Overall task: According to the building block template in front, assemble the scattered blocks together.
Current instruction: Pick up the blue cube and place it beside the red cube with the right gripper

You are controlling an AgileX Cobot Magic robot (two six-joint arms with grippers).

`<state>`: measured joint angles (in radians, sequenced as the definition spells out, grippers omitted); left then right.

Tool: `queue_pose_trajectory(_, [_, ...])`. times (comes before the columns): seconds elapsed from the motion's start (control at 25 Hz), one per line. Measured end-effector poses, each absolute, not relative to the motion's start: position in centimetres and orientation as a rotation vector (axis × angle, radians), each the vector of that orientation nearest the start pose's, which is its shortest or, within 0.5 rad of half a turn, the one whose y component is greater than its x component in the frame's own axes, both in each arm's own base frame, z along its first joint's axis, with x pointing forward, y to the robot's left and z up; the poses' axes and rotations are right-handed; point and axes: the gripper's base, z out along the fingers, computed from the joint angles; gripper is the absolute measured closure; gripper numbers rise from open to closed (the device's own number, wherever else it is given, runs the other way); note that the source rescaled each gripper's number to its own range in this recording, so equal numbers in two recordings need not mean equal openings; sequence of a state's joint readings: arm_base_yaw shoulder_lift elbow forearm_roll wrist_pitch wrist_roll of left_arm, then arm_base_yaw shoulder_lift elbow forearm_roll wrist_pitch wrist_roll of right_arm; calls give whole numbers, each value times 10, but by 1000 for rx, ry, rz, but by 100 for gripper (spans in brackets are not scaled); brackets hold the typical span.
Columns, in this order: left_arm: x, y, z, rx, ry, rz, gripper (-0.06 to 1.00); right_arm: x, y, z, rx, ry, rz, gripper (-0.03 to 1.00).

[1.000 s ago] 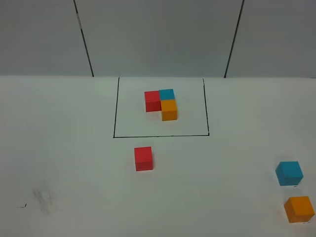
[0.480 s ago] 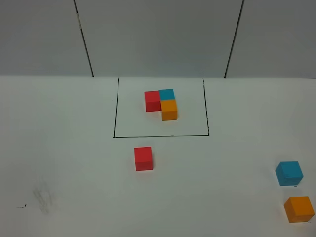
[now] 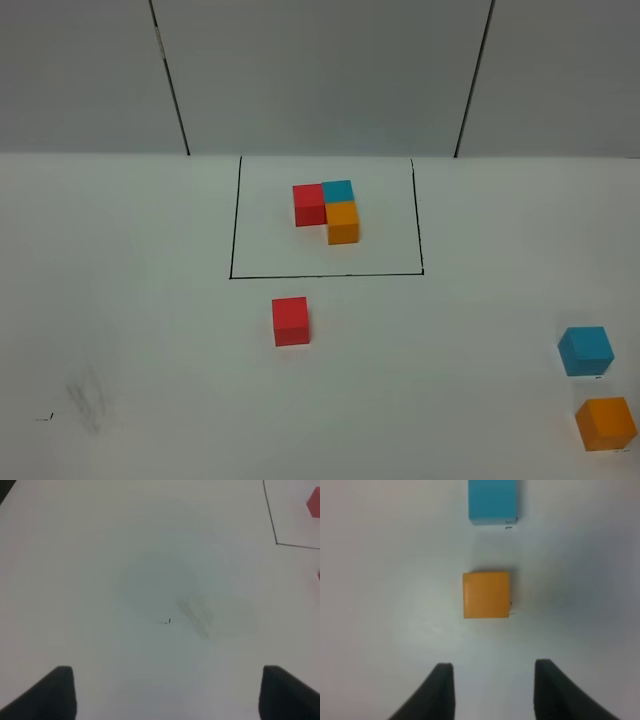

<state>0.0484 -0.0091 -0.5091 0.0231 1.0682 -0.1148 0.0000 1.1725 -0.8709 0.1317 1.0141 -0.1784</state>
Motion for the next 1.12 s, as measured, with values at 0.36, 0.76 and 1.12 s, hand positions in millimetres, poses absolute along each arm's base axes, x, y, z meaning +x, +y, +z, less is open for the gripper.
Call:
queue_pose_trajectory(0.36, [-8, 1, 279, -166, 2027, -14, 0, 228, 7, 254, -277, 2869, 80, 45])
queue_pose_trajectory(0.76, [-8, 1, 279, -166, 2027, -14, 0, 274, 6, 267, -199, 2845, 58, -3])
queue_pose_trajectory(1.12, [-8, 1, 279, -166, 2027, -15, 0, 328, 15, 262, -210, 2952, 74, -1])
